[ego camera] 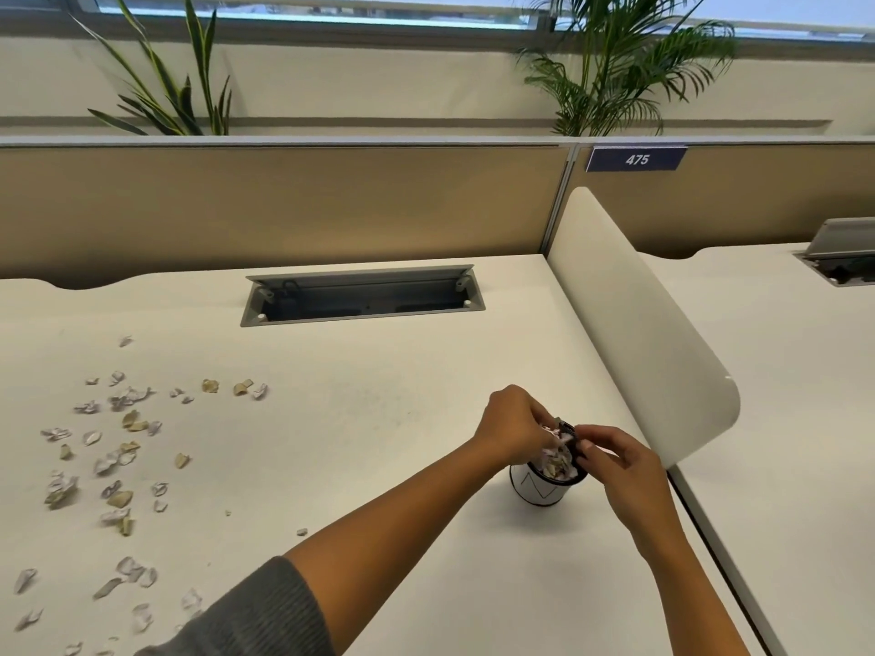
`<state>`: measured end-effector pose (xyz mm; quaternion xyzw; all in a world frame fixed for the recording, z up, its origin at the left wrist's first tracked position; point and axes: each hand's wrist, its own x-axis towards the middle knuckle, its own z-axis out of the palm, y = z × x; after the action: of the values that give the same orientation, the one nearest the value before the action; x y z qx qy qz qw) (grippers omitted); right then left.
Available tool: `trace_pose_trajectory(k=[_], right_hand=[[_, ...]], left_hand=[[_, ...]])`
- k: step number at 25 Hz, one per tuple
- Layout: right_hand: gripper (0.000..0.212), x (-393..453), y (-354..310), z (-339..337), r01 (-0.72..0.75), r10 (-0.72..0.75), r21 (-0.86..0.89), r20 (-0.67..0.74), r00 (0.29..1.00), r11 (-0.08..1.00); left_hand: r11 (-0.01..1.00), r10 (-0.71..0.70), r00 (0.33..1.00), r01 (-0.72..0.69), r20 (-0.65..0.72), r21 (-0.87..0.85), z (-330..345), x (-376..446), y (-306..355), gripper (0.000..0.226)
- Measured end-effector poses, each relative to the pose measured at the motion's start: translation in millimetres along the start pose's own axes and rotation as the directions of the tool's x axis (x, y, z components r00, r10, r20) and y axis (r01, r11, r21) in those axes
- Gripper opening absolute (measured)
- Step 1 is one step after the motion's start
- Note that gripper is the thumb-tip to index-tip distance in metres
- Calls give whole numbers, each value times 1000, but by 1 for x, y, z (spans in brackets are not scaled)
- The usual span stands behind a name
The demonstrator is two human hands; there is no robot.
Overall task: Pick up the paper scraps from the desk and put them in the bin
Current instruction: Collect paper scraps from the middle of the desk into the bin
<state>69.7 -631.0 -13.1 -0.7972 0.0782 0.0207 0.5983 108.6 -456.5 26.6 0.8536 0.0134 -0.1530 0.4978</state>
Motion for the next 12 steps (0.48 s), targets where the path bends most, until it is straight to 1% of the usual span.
trace_pose_trajectory(k=[3,6,8,10,12], right_hand=[[25,1,-1,-1,-3,3,-31,-9,1000,1000],[27,2,-4,3,14,-15,-77,-22,1000,997],[29,3,-7,7,32,-35,-114,-23,999,993],[29,3,-11,13,55,-58,-177,-13,998,983],[26,2,-14,22,82,-77,-241,28,997,967]], left_hand=[[993,-44,999,47,31,-108,-3,-3,-1,23],[984,-80,995,90,67,-157,-10,-6,-2,37],[966,-90,991,112,103,-231,-15,-8,-2,41],[942,-88,991,116,101,-314,-21,-10,-5,43],[927,-87,994,108,72,-359,-28,-13,-12,41]])
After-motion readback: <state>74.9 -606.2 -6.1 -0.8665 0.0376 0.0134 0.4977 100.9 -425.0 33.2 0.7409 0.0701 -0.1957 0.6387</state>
